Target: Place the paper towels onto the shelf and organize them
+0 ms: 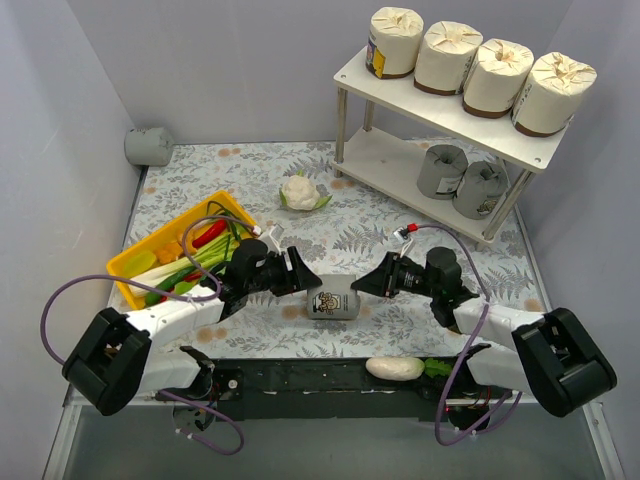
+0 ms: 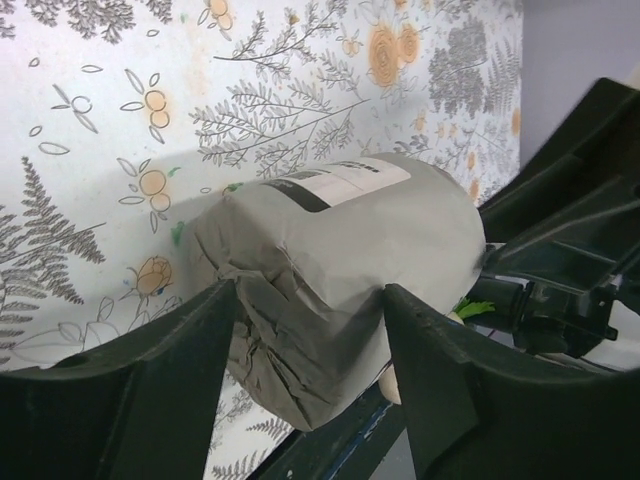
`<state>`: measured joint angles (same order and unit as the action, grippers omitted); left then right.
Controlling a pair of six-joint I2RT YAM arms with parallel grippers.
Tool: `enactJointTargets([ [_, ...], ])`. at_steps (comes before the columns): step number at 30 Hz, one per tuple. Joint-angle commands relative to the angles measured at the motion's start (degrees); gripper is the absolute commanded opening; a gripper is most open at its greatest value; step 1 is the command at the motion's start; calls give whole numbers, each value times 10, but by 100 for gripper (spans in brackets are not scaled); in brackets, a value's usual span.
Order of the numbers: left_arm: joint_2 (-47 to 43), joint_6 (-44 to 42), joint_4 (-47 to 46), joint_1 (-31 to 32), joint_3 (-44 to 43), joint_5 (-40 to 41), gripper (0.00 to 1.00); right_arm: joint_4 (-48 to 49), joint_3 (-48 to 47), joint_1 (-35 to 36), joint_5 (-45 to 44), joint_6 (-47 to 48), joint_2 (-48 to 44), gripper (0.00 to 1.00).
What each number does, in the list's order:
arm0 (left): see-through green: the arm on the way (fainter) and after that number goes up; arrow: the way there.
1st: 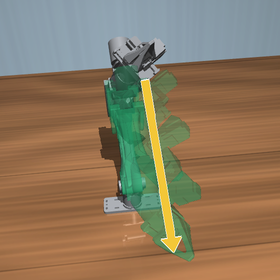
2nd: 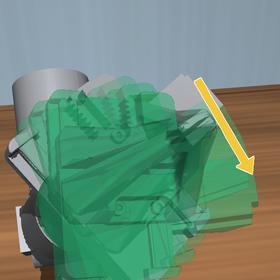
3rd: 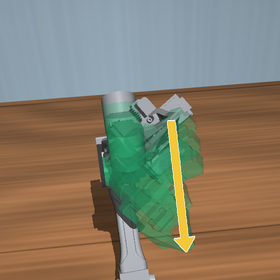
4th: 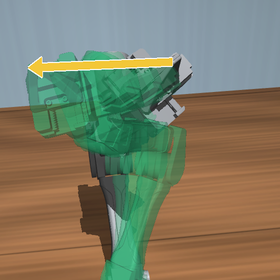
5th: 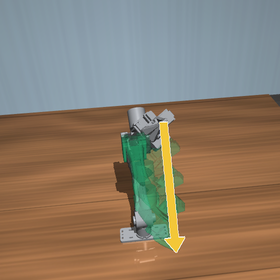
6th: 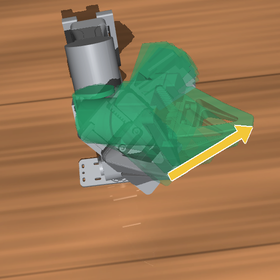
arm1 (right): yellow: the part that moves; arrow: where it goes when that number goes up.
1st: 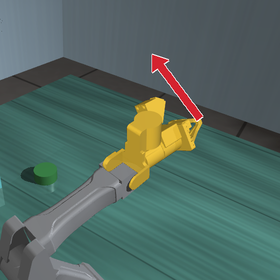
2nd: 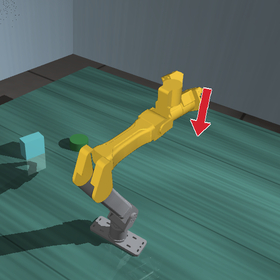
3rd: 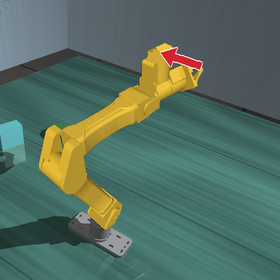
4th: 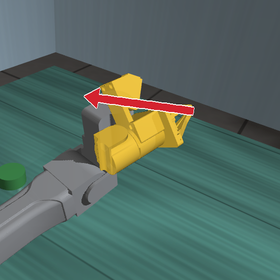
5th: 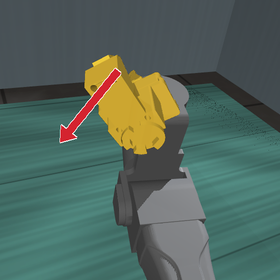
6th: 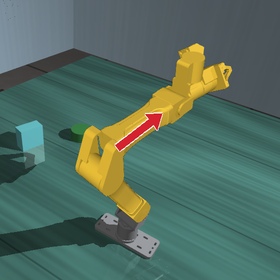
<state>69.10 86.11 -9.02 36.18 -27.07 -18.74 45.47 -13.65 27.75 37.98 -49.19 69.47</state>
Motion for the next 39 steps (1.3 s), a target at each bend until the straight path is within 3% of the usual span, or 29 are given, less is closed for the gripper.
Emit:
enactJointTargets([
  [1,-26,-26,86,4,-80,52,66,-63,-52,3,-21,67,-55,32],
  [6,-41,-74,217,3,-196,204,75,-208,-110,5,-54,133,-82,32],
  [8,-56,-89,239,2,-226,223,75,-231,-117,5,-64,132,-93,42],
  [12,-60,-99,257,1,-240,188,75,-239,-88,4,-84,108,-138,59],
  [13,-59,-94,260,1,-235,151,75,-239,-82,5,-89,104,-144,68],
  [16,-52,-65,242,1,-192,95,75,-220,-62,5,-96,84,-149,74],
  [23,-28,-35,134,3,-103,5,69,-125,-31,5,-20,37,-116,76],
  [33,26,-30,77,5,-62,8,68,-72,12,5,-14,13,-105,77],
  [39,31,-31,79,5,-51,27,60,-26,27,6,-4,-4,-78,77],
])
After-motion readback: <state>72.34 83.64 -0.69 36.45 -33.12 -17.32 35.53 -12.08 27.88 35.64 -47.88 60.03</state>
